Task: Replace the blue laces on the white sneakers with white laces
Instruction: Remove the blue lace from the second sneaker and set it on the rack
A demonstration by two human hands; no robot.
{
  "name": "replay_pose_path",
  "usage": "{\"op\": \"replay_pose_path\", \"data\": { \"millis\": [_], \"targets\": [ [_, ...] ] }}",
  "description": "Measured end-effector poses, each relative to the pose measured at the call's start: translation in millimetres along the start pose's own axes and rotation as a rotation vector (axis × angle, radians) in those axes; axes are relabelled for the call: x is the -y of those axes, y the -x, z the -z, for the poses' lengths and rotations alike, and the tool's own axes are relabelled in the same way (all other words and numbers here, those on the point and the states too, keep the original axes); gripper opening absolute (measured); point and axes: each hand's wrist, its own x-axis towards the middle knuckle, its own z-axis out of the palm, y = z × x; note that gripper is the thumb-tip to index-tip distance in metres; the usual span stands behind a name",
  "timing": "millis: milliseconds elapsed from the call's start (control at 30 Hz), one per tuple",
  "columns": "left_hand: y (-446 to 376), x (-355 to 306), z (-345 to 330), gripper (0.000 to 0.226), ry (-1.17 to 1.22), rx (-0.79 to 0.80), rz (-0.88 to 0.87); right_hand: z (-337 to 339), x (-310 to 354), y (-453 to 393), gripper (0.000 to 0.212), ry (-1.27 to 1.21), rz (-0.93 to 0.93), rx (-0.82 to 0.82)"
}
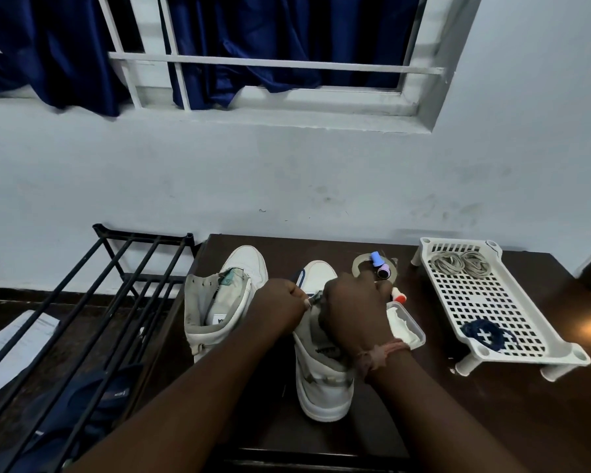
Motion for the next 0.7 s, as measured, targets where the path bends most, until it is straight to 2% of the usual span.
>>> {"op": "replay_pose_path", "data": {
  "millis": [33,67,133,200,300,400,467,533,700],
  "targets": [
    [0,1,0,0.007,0.002,0.003,0.002,5,-5,-5,0.005,-0.058,-0.072,0.005],
    [-1,2,0,0.007,0.004,0.003,0.005,12,-11,-9,0.015,-0.123,-0.15,0.021],
    [-1,4,-1,0.008,0.016,0.001,0.008,27,-25,-12,0.021,-0.194,-0.275,-0.029],
    [-2,4,-1,0.007,0.02,0.001,0.004,37,-32,-8,0.021,-0.078,-0.309,-0.037],
    [-2,3,-1,0.007,0.005,0.014,-0.001,34,-21,1,0.03,0.067,-0.231,0.073],
    [0,-1,-1,0.007,0.005,0.034,-0.012,15,-3,6,0.043,0.137,-0.075,0.018],
    [1,-1,0,0.01,0.033,0.048,-0.026,5,10,6,0.027,0.107,0.049,0.027],
    [1,2,1,0.019,0.051,0.066,-0.033,1,18,8,0.01,0.084,0.097,0.074],
    [-1,4,1,0.007,0.066,0.054,-0.023,3,9,6,0.013,0.051,0.007,0.072]
  ]
}}
